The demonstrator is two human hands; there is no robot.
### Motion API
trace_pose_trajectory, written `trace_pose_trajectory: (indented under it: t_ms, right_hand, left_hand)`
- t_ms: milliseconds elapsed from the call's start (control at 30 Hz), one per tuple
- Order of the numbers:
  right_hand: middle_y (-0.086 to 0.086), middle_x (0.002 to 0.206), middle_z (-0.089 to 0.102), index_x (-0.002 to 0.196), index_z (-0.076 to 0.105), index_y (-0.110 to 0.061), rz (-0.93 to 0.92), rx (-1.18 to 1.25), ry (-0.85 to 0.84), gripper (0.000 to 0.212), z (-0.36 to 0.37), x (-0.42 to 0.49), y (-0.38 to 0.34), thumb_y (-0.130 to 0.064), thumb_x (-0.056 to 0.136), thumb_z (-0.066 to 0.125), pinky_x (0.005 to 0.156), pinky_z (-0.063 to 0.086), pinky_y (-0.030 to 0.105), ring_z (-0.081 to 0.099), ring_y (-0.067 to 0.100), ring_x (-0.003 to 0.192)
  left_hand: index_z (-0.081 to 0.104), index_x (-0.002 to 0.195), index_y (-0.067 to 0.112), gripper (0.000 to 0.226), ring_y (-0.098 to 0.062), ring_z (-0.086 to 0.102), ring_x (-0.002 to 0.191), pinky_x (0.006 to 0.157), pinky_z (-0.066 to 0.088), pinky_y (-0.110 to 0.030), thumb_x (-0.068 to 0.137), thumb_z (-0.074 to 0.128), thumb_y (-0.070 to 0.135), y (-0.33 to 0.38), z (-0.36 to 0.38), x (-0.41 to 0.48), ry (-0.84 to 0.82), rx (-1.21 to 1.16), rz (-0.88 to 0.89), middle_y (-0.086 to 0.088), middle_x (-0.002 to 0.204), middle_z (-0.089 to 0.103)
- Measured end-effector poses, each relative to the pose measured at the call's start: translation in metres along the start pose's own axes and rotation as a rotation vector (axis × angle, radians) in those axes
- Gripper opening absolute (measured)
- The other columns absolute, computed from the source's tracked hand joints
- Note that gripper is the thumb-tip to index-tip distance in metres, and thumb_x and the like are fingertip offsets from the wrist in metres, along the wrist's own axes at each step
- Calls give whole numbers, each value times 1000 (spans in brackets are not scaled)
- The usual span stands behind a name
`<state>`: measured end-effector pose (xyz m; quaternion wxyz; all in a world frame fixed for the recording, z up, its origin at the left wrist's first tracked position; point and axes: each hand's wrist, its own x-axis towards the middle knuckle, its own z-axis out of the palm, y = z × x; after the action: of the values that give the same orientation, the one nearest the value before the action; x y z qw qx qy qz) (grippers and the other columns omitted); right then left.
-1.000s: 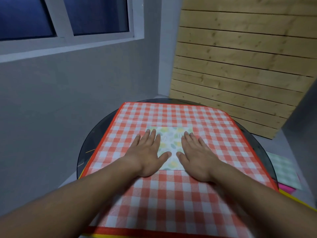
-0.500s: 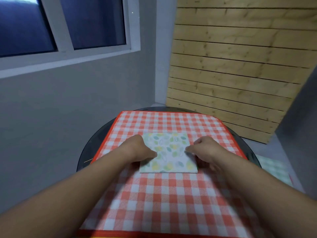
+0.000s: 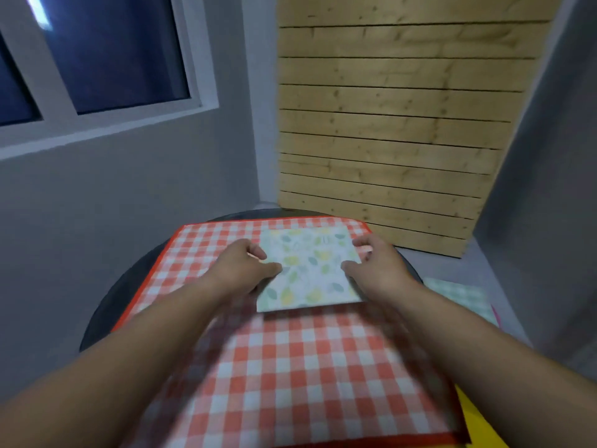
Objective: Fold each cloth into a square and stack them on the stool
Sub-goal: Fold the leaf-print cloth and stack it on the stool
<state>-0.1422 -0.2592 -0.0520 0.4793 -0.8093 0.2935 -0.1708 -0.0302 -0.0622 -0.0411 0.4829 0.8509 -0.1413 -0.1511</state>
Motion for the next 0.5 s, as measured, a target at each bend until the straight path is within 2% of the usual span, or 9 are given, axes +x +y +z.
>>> trace_pose_trajectory:
  t_ms: [67,133,233,300,367,433,500]
  right_hand:
    - [-5,80,63,115,58,-21,-27,66,77,35,-31,2,9,-15,83,71,63,51,28,62,16,65]
    - [-6,76,66,111,61,-19,-5,173,142,29,-64,3,23,-10,84,70,67,59,36,69,16,69]
    - [-4,81,69,111,60,-16,41,322,239,27,-119,9,56,-6,87,69,49,55,27,69,9,63]
    - [-2,83,70,110,61,-15,71,395,309,26,-142,16,74,-5,87,69,44,50,22,69,9,61]
    - [-2,85,71,107,63,-14,86,434,385,24,-173,22,97,-4,86,69,44,51,21,70,9,61]
    - [-1,86,71,104,64,-14,94,444,429,20,-200,30,122,-4,87,68,45,51,20,70,6,58]
    - [1,87,71,99,65,-15,95,432,458,15,-222,39,148,-5,88,67,48,52,22,70,7,61]
  left_hand:
    - [56,106,8,36,-19,54,57,53,43,-28,82,81,18,17,27,-1,-34,-30,58,-4,68,56]
    - [57,107,7,36,-17,50,53,54,42,-28,82,81,16,35,61,2,-69,-36,120,-1,64,48]
    - [56,114,8,41,-17,47,53,60,44,-30,82,80,15,65,127,10,-126,-83,188,1,63,43]
    - [52,119,9,44,-10,51,48,56,47,-25,84,78,13,81,160,13,-143,-134,213,3,65,45]
    - [46,129,10,53,-7,63,61,62,55,-25,85,77,12,101,203,15,-190,-158,227,3,76,57]
    - [38,141,9,69,-19,71,86,81,60,-37,84,78,11,115,244,22,-236,-186,205,-1,92,68]
    - [35,147,8,79,-25,71,98,89,58,-45,82,80,11,123,282,30,-265,-200,163,-7,109,71]
